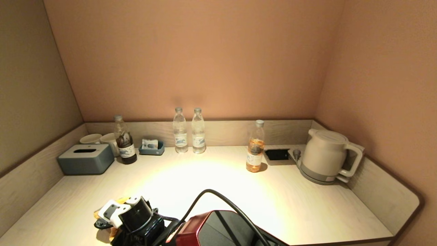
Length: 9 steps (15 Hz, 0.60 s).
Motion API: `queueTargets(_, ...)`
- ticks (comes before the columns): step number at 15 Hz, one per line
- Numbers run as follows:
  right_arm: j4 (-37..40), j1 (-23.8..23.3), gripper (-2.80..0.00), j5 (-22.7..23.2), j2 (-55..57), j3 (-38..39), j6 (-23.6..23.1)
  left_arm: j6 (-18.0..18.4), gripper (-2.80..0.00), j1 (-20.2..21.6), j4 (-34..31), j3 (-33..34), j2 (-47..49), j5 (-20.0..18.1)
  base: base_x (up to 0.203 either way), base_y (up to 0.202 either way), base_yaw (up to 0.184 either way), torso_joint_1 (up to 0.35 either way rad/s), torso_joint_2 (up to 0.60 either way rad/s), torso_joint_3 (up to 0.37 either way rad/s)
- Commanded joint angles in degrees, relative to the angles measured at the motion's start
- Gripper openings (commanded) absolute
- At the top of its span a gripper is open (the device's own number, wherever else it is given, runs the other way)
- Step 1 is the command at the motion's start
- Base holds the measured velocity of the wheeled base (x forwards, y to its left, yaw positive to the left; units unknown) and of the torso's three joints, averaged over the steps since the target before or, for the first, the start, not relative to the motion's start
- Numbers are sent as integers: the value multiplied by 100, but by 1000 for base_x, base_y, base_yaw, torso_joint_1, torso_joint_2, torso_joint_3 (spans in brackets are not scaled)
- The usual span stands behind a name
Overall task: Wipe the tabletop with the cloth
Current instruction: Sweep the stains on the table
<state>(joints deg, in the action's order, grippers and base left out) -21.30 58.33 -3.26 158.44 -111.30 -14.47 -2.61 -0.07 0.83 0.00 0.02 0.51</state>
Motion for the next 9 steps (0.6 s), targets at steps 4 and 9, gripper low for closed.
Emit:
queueTargets(4,-8,-366,-280,-6,-15,3,-3,-3,-280,-1,5,0,-2,2,0,0,0,0,0,0)
queueTargets(9,-335,-1080,-280,50,42,-27,77,-3,-280,-1,5,0,-2,2,0,0,0,0,0,0)
